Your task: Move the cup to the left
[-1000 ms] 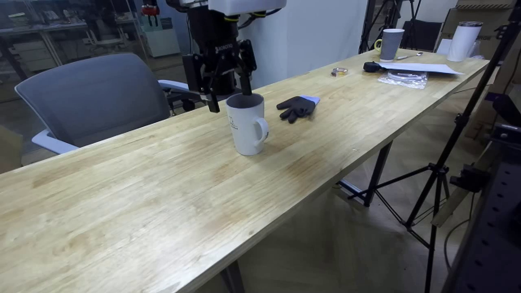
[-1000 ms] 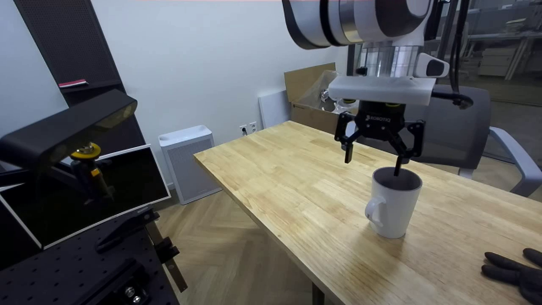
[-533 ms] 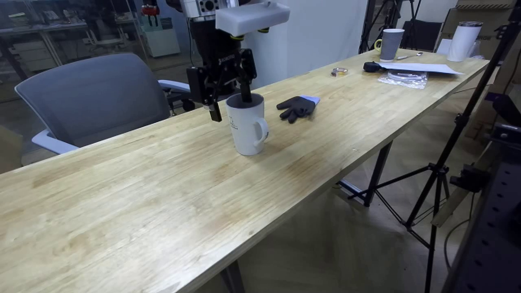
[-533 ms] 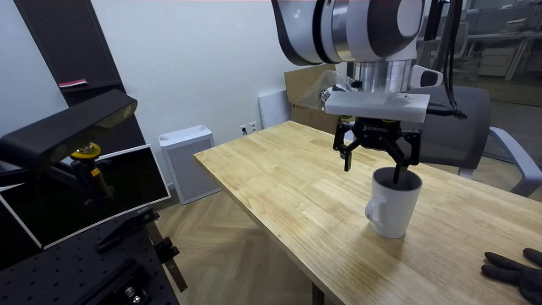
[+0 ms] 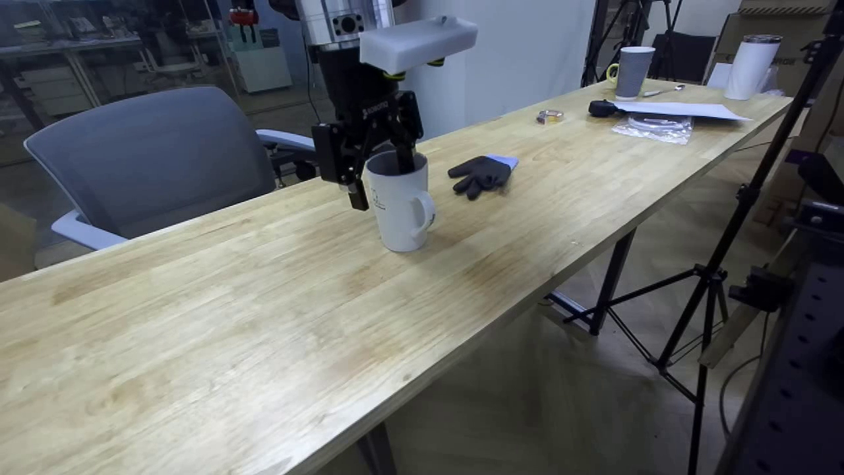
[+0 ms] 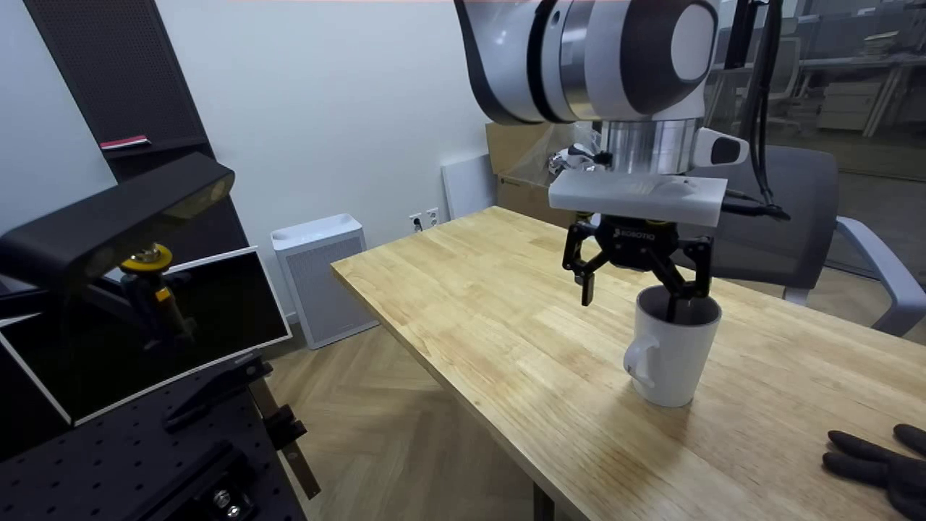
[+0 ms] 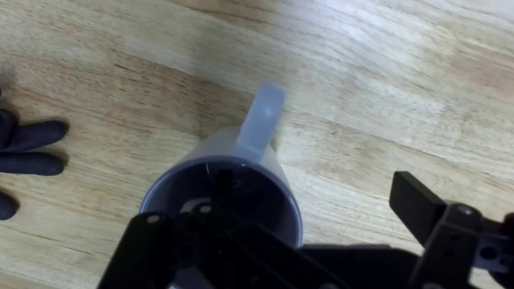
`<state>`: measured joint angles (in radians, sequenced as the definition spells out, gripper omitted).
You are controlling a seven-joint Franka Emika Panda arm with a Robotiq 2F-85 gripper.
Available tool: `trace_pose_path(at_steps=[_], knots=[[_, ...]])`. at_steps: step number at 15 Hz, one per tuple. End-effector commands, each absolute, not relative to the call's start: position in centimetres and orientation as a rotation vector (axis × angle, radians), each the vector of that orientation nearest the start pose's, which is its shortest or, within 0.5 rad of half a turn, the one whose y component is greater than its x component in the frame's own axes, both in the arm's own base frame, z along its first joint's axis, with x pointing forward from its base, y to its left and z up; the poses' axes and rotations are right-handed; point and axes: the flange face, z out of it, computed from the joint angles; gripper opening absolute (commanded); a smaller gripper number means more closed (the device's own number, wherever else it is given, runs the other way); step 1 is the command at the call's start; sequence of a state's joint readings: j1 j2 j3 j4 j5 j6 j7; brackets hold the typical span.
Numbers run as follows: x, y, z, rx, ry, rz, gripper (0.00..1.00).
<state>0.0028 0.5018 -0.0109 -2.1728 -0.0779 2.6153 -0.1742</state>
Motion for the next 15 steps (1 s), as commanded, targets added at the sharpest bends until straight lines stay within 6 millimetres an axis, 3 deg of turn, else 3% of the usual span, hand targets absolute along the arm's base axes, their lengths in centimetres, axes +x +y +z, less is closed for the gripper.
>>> trace_pose_path(at_steps=[1,8,9,11,15], knots=[[55.0,-0.6,14.8,-3.178,-0.374,0.087,1.00],[56.2,-3.4,13.0,-3.216,-0.330,0.117,1.00],[56.2,-3.5,12.7,-3.220,-0.332,0.122,0.75],[56.1,-3.7,12.0,-3.226,-0.343,0.144,0.68],[55.7,-3.6,11.3,-3.245,-0.373,0.183,0.39]])
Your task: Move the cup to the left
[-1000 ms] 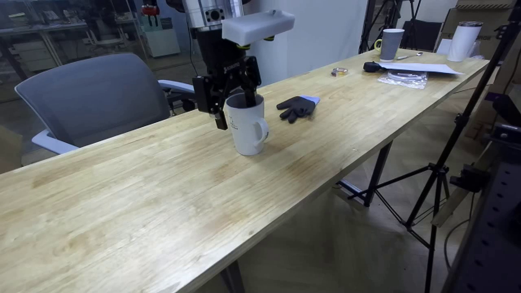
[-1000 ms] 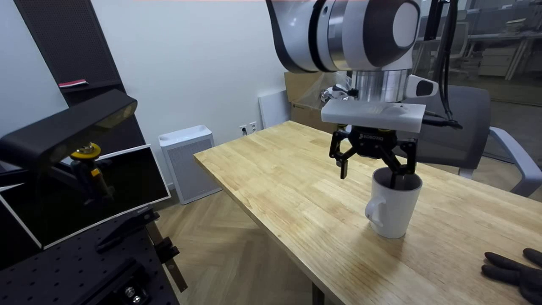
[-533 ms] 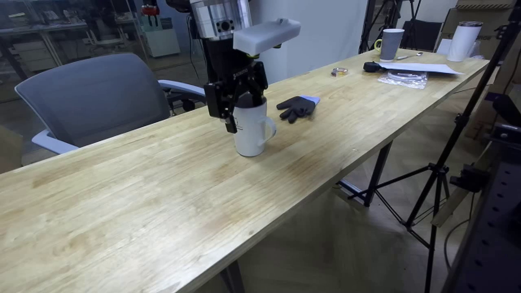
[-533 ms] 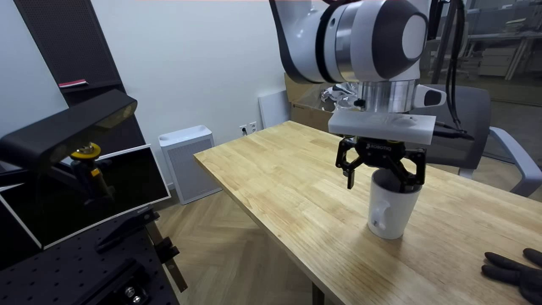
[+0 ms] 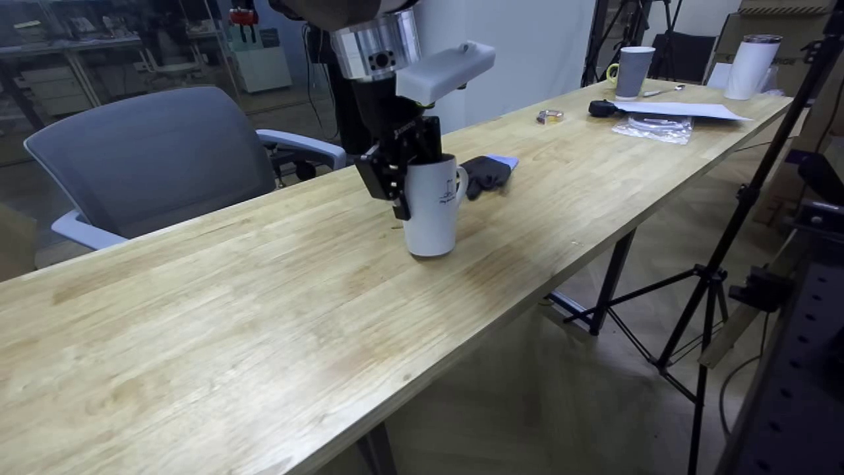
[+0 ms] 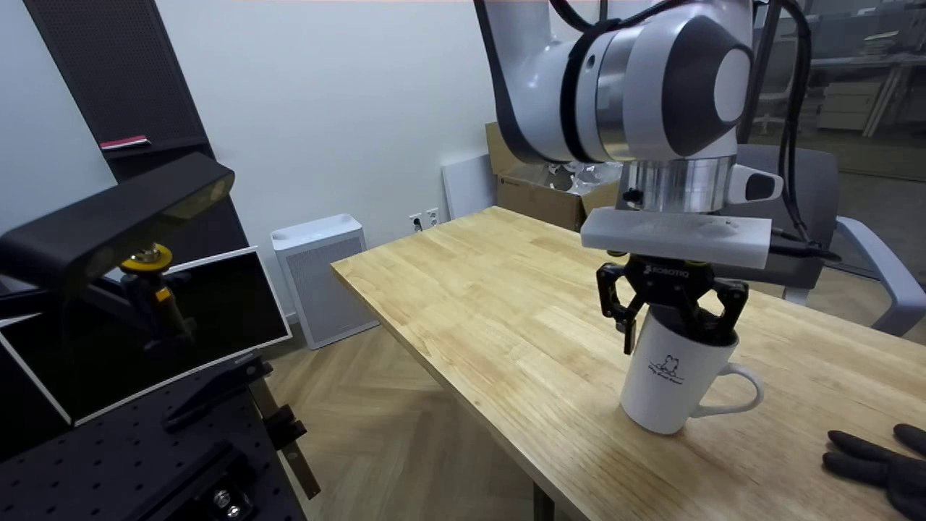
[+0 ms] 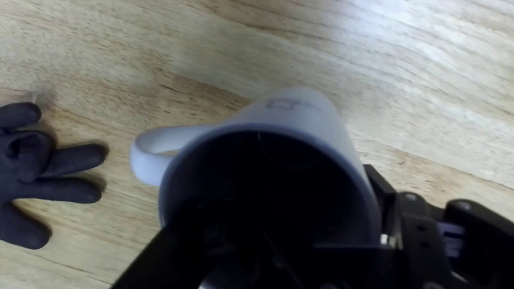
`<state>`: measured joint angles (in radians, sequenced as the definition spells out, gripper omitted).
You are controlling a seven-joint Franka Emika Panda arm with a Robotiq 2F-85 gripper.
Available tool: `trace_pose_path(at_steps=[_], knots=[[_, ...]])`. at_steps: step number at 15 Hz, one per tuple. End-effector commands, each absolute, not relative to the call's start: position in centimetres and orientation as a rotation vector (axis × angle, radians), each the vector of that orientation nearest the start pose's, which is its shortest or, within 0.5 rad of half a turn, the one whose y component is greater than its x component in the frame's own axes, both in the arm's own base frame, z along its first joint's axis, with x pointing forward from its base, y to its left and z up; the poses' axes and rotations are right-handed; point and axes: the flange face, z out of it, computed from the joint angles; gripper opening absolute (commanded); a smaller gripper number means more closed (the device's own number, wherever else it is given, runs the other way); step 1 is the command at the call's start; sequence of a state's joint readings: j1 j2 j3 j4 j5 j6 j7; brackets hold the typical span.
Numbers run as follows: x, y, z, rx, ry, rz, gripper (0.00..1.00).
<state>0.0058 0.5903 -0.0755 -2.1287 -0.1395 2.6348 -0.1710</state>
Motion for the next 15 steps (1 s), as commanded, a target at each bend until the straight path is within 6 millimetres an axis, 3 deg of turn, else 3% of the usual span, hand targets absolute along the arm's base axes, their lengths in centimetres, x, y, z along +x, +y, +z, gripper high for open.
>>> trace_pose_path(at_steps=[1,6,10,15], knots=[[55.6,-3.6,11.1,-3.248,-0.375,0.193,0.33],[55.6,-3.1,10.9,-3.264,-0.340,0.274,0.01],[56.7,-3.0,12.2,-3.258,-0.295,0.308,0.02],[59.3,-2.6,15.1,-3.268,-0.269,0.278,0.02]])
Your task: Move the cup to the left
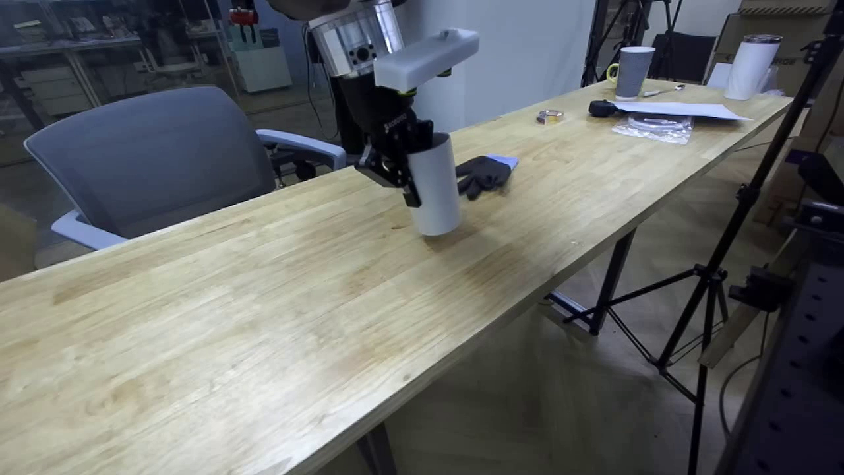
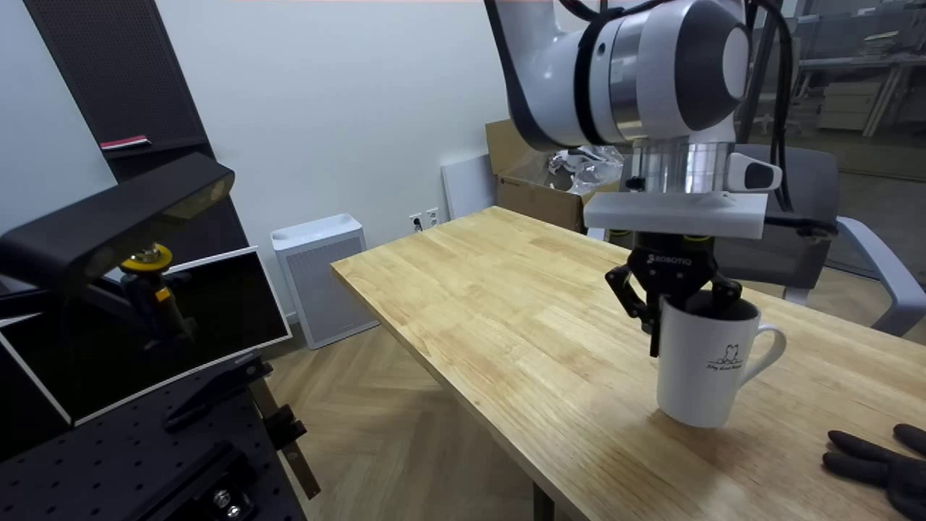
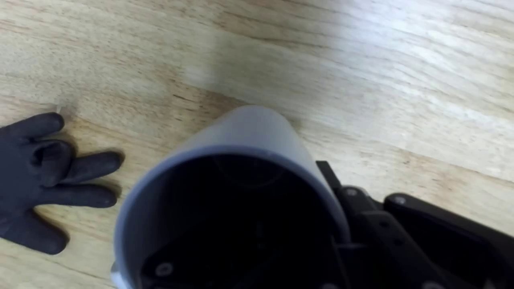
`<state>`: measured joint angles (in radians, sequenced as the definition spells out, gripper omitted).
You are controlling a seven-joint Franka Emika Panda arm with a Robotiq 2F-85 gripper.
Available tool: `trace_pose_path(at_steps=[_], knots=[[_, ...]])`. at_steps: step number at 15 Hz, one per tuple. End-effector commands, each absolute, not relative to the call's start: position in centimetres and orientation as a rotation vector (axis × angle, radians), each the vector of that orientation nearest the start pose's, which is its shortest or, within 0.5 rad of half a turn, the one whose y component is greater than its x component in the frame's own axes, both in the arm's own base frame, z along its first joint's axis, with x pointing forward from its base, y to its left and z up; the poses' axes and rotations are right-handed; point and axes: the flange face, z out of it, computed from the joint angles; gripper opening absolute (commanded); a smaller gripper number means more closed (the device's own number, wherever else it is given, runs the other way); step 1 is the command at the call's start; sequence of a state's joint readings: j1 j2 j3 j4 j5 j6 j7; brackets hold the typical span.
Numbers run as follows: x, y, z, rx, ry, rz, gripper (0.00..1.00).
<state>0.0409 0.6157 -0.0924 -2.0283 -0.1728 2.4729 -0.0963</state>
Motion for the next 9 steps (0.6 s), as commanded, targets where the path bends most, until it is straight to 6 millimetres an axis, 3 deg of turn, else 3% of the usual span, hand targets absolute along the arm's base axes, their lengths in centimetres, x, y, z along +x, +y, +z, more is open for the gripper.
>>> trace_pose_path(at_steps=[1,9], knots=[[59.9,-2.5,15.9,-3.268,-0.267,0.262,0.02],[63.5,-1.5,21.1,-3.241,-0.264,0.117,0.02]])
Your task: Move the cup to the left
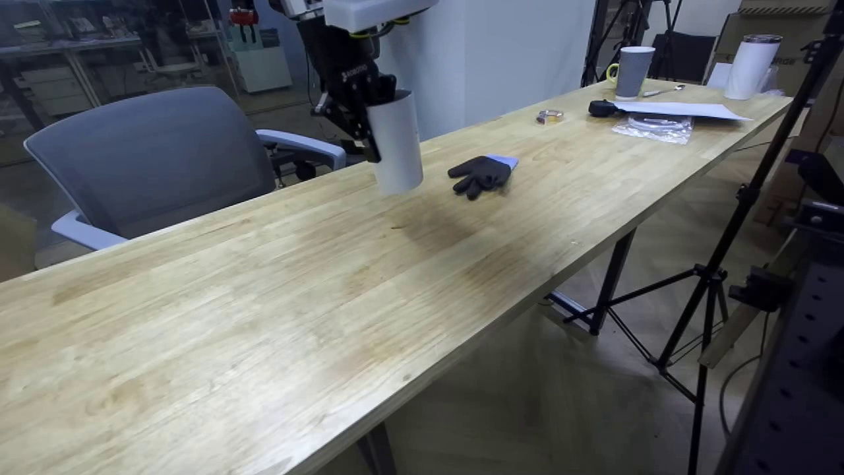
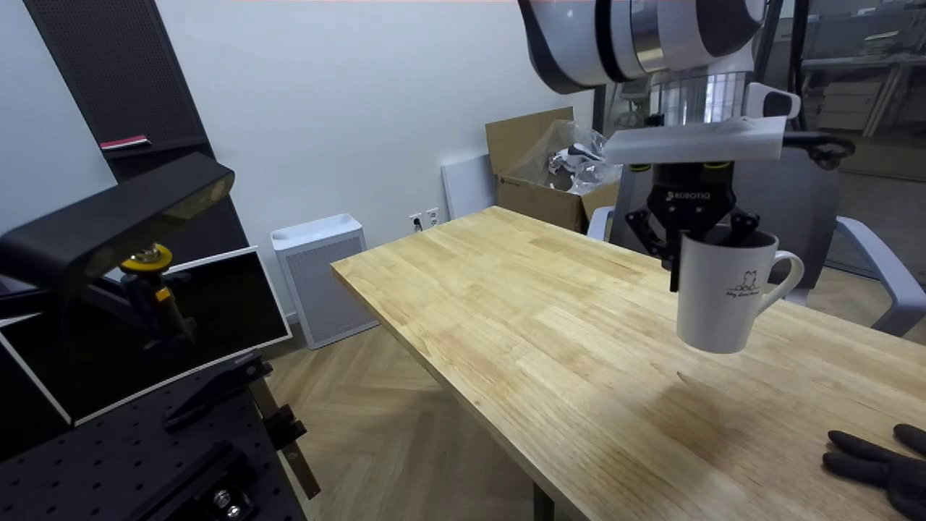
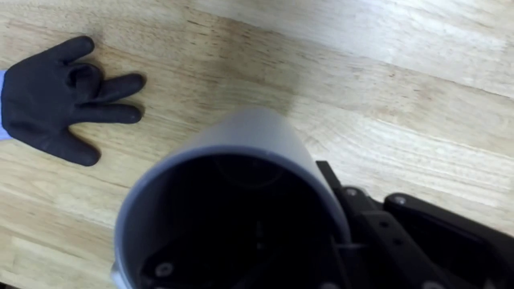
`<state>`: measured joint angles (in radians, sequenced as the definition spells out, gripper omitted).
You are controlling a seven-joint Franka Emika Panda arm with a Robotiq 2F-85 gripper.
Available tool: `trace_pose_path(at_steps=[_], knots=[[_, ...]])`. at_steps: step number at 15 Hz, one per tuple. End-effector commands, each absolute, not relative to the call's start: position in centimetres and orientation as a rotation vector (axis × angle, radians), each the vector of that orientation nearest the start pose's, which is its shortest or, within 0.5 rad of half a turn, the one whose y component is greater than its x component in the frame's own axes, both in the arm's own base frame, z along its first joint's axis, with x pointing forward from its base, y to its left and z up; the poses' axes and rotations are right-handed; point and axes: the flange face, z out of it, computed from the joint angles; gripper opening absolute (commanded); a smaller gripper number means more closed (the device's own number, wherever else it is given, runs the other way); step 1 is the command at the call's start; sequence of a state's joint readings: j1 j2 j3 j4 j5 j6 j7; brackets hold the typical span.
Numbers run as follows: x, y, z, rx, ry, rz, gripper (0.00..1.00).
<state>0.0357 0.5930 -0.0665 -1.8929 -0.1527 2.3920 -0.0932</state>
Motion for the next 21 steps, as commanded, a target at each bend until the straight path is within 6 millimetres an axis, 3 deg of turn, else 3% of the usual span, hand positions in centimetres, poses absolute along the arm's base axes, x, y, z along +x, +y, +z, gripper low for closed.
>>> trace_pose_path(at_steps=[1,6,11,21], knots=[[63.8,-1.2,21.5,-3.234,-0.265,0.090,0.02],[64.9,1.0,22.6,-3.172,-0.257,-0.066,0.02],[65.3,3.8,22.0,-3.139,-0.289,-0.087,0.02],[67.2,8.3,16.9,-3.145,-0.381,0.001,0.02]])
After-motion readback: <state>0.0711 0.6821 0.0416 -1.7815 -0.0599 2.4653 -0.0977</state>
